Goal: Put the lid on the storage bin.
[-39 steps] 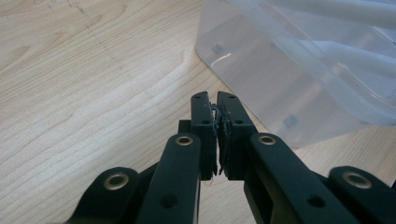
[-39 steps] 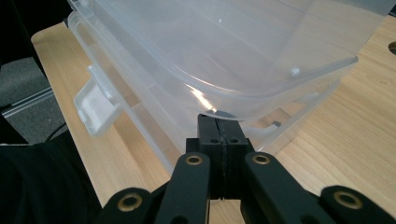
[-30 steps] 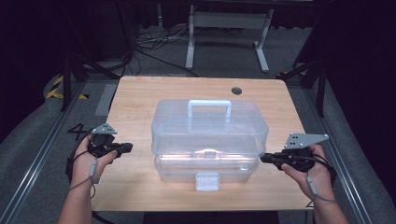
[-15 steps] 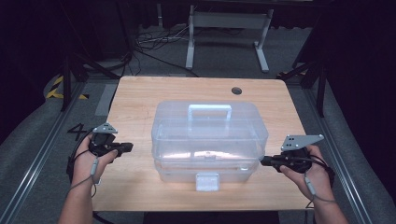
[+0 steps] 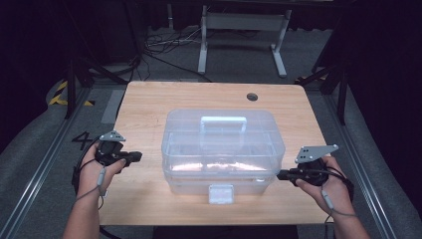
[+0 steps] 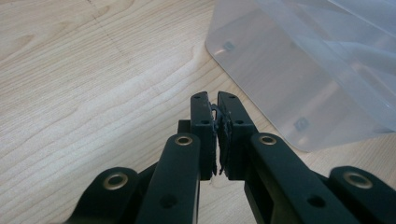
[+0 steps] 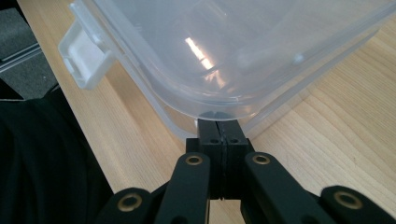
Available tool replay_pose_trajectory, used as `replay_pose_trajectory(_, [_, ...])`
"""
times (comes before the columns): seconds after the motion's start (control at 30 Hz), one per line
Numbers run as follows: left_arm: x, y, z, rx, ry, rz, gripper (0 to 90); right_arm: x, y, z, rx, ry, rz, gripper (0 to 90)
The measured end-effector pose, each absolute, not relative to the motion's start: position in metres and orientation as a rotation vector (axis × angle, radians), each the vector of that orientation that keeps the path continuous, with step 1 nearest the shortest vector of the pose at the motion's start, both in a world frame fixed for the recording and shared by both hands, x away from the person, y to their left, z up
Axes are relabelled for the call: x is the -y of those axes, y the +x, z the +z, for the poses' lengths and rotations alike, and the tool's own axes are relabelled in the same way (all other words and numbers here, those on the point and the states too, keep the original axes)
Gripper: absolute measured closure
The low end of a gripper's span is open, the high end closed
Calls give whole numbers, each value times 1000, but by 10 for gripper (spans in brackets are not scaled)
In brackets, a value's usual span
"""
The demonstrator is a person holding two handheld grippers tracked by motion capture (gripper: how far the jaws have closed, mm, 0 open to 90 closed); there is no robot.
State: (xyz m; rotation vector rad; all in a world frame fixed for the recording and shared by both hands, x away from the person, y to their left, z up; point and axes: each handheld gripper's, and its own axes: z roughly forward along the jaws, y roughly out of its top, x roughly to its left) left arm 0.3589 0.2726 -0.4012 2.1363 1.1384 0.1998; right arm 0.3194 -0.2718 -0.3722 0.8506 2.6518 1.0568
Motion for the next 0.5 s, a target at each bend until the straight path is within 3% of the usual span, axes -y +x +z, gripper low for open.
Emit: replay_pose_trajectory(0.5, [-273, 359, -402, -1135, 2143, 192, 857, 268, 320, -376, -2703, 842, 964, 900])
